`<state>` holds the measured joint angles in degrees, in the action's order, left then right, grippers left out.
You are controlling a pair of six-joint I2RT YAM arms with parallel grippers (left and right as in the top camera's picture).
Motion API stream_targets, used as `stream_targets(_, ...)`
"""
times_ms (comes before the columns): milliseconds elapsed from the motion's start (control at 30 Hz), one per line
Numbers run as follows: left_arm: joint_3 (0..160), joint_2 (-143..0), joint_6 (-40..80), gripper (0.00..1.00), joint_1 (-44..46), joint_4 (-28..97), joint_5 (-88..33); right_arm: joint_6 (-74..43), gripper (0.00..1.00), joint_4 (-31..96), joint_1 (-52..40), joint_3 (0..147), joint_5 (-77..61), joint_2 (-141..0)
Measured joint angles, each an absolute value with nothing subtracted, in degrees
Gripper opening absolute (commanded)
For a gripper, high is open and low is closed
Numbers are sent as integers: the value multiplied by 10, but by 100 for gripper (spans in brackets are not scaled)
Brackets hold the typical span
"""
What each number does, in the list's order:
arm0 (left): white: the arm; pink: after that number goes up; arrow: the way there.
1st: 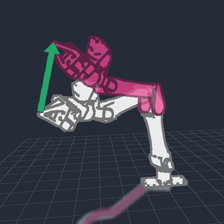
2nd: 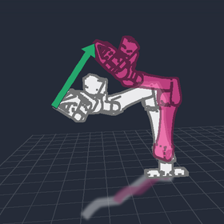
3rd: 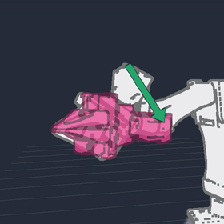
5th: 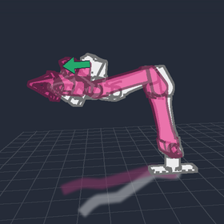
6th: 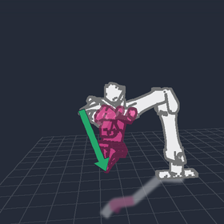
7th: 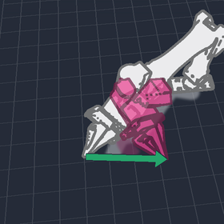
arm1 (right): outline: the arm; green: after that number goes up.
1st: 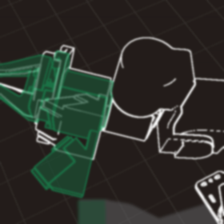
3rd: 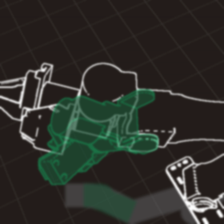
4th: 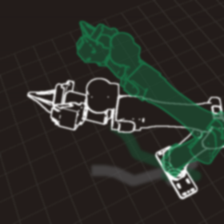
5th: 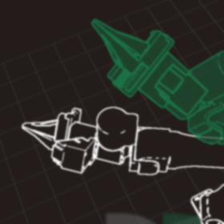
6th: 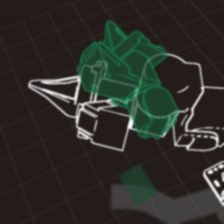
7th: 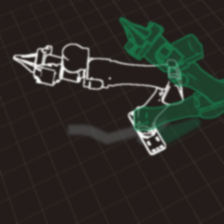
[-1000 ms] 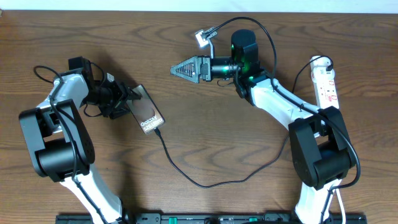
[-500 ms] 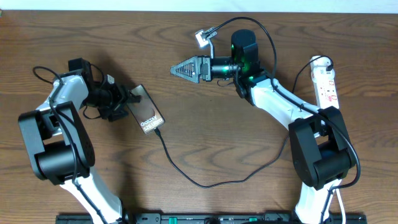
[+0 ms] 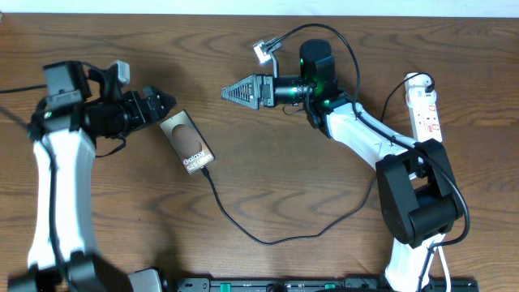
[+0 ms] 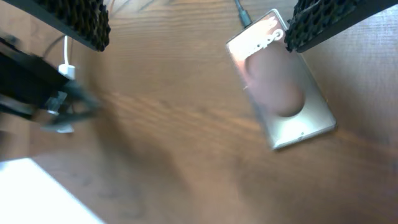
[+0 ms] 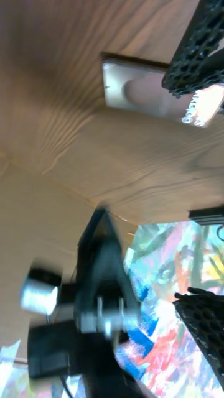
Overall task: Plug charger to phone and switch on socket
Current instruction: 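Open the left gripper and release the phone on the table, then move the right gripper right toward the white power strip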
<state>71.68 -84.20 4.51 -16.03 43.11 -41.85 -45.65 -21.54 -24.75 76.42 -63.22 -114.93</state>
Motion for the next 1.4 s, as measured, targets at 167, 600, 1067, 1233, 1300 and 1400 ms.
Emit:
stream_targets(167, 717, -763, 27, 94, -160, 429, -434, -442, 99, -108, -246, 766, -605, -1148)
stream_targets(600, 717, -693, 14, 94, -160, 412, -436, -288, 99, 440, -211, 899, -227, -993)
stream_targets(1067, 717, -693, 14, 94, -160, 411, -436, -232, 99, 561, 112, 933, -114, -907)
stream_targets(1233, 717, -693, 14, 94, -160, 411, -436, -186, 99, 571, 211, 933, -144, -907)
stream_targets(1300, 717, -693, 14, 94, -160, 411, -436, -167, 99, 575, 237, 933, -151, -909)
stream_targets(1400, 717, -694, 14, 94, -160, 411, -436, -135, 99, 577, 269, 933, -160, -922)
